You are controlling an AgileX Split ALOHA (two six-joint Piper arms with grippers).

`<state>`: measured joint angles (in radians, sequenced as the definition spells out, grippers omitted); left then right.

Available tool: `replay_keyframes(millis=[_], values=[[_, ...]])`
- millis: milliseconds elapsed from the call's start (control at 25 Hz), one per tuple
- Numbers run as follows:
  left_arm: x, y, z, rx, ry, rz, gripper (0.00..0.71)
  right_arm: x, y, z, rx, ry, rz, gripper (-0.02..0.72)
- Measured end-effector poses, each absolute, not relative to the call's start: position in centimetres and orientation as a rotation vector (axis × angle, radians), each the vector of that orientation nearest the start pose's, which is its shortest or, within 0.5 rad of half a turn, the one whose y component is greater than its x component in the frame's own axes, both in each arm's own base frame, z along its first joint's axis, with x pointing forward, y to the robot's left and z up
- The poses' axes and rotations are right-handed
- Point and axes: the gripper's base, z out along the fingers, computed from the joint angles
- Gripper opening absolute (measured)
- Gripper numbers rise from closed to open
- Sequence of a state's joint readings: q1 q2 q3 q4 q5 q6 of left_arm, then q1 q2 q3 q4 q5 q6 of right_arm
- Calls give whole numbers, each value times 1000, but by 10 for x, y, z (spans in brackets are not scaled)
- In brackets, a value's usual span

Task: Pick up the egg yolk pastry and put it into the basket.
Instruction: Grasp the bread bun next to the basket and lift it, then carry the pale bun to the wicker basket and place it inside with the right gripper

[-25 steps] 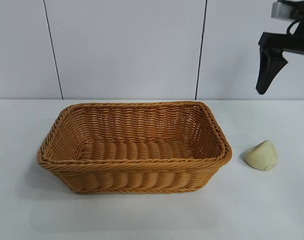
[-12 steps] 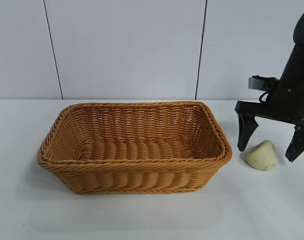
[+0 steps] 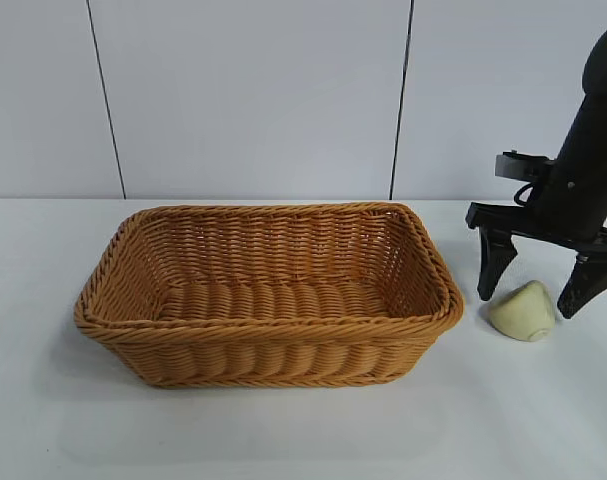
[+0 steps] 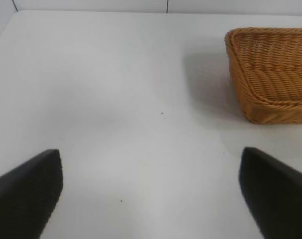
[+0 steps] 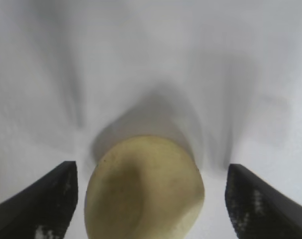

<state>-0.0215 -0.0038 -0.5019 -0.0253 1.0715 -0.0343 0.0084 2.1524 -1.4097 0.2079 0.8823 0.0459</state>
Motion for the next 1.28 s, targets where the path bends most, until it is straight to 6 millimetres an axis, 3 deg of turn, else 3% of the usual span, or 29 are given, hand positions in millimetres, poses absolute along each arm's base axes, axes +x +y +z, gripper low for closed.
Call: replay_keyframes(millis=[200, 400, 520, 680, 880, 1080, 1280], values=[[-6, -2, 277, -12, 2050, -65, 692, 402, 18, 113, 258, 3108, 256, 94], [-6, -2, 277, -12, 2050, -65, 692, 402, 20, 118, 234, 3145, 282, 55], [-6, -2, 277, -12, 2050, -65, 692, 405, 22, 132, 181, 3184, 323, 53], [-6, -2, 277, -12, 2050, -65, 692, 417, 24, 168, 119, 3153, 356, 50], [-6, -2, 277, -12, 2050, -65, 692, 431, 27, 231, 53, 2975, 341, 46], [-6, -2, 277, -12, 2050, -65, 692, 433, 48, 261, -19, 2894, 345, 46], [-6, -2, 277, -12, 2050, -65, 692, 423, 102, 262, -194, 2903, 367, 46]])
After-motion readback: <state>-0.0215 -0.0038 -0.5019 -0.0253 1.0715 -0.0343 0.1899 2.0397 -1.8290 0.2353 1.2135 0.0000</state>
